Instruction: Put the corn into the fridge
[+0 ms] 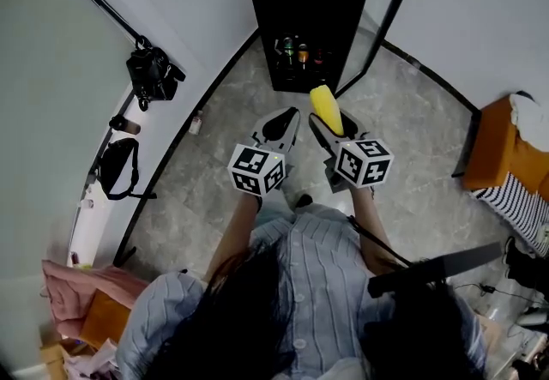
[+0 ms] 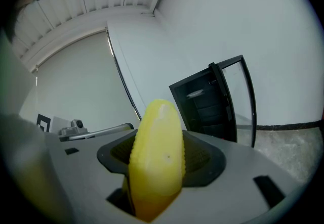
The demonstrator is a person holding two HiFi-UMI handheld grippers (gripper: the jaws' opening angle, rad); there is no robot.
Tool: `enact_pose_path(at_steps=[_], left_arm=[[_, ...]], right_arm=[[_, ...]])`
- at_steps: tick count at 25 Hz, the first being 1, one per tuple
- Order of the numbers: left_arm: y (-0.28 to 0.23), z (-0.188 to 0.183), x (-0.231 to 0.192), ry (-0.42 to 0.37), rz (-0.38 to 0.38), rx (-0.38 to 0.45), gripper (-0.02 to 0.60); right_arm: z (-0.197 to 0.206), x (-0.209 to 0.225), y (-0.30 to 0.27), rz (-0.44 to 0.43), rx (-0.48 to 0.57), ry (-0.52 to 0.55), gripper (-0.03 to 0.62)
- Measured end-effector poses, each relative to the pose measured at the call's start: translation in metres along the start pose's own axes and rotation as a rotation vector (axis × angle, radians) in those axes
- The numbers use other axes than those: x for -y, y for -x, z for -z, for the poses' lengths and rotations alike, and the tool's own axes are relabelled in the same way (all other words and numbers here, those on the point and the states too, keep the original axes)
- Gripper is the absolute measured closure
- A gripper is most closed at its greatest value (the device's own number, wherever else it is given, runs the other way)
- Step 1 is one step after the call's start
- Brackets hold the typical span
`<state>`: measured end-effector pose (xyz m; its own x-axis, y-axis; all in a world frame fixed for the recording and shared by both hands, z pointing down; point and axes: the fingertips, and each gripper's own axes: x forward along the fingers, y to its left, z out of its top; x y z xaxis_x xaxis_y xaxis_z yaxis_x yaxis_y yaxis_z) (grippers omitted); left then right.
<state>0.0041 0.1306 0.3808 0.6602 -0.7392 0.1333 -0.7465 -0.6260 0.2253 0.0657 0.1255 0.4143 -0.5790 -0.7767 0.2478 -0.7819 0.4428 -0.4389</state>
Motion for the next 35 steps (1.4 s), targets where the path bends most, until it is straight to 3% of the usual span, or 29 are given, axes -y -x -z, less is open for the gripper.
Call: enact_pose_path(at_steps=[16,26,35], left_arm=[[0.006,0.022,-0.013,0.009,-0.072,-0.081,0.574],[-0.029,0.030,-0.015,-0.053,-0.028,-0.127,0.574],[-0.060,0.029,-0.051,-0.067,0.006,-0.145,0.574]], right_arm=[[0.019,0.003,0.001,0.000,-0.029,-0.035,0.338],[0.016,0.040,0.000,0.091,-0.023,-0.049,0.338],[0.014,0.059,-0.048,0.091,-0.060,-0.080,0.338]])
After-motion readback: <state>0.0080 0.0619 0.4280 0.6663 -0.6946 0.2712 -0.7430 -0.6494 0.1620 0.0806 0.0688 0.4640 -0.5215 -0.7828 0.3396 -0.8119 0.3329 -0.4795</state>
